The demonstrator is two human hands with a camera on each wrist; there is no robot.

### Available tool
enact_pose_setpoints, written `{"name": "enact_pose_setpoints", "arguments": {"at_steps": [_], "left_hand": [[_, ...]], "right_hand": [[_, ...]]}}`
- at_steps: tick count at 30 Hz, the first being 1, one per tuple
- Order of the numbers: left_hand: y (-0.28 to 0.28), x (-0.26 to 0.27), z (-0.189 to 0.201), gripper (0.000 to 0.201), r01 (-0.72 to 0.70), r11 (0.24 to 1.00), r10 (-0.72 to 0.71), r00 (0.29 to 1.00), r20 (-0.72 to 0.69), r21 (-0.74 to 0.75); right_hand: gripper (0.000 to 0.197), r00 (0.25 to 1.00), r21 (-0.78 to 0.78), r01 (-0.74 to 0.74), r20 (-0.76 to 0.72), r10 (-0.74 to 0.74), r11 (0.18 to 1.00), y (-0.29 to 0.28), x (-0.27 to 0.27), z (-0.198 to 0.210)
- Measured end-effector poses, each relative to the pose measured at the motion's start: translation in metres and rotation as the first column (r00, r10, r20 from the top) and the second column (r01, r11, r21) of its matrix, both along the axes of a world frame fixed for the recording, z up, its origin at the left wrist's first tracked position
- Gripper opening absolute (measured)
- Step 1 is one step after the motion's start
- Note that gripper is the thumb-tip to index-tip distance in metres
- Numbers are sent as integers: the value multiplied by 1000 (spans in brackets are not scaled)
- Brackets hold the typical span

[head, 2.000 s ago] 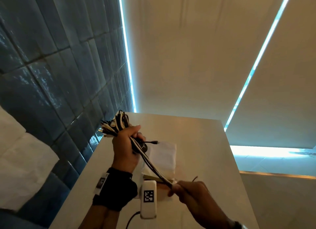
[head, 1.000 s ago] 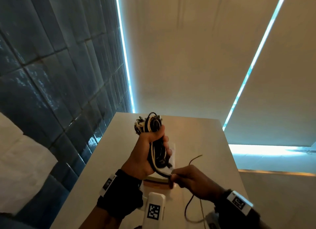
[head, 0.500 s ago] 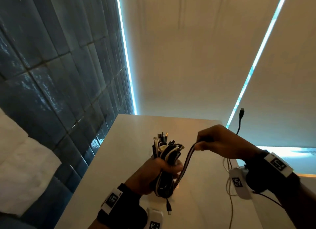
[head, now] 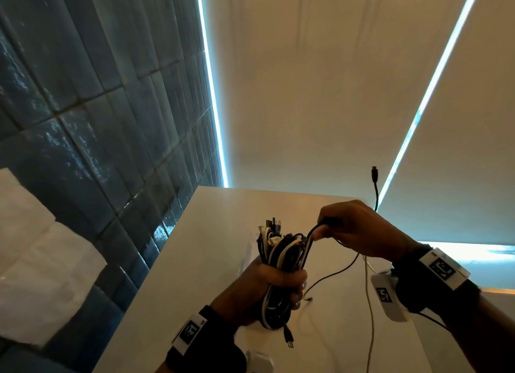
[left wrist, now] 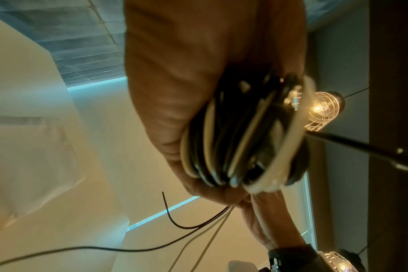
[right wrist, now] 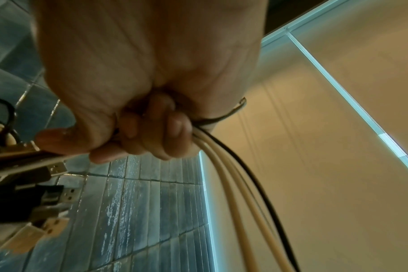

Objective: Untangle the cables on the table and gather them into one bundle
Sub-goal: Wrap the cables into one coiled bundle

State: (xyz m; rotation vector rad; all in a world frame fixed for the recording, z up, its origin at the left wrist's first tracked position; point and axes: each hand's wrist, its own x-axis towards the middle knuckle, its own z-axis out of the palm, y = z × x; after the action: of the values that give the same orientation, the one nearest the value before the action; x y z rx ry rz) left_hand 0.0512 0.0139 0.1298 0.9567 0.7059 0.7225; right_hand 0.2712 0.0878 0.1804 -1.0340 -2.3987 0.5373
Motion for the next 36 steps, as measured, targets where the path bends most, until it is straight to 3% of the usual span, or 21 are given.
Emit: {"name": "enact_pose_setpoints", "arguments": {"at_steps": [5,10,16,22,30,36], "left_hand": [[3,3,-1,22,94,993,-92,995,32,-66],[3,0,-5,19,159,987,-158,987,32,-11],[6,-4,-18,10,47,999,-46,996,77,-7],[7,-11,-22,19,-49,986,77,982,173,-161],[15,-16,-18,10,-172,954,211,967,141,-247],[18,-14,-24,7,-200,943,252,952,175,-267]], "right_hand": [[12,997,57,35,69,-39,998,1,1,-4],[15,997,-19,75,28,-74,997,0,5,-7],[34,986,-250,156,-11,-164,956,0,13,-18],[40,962,-558,170,-86,-260,812,-11,22,-31],[53,905,-666,2,-315,-284,746,-39,32,-54],[38,814,-744,-65,-426,-396,665,-52,23,-58]]}}
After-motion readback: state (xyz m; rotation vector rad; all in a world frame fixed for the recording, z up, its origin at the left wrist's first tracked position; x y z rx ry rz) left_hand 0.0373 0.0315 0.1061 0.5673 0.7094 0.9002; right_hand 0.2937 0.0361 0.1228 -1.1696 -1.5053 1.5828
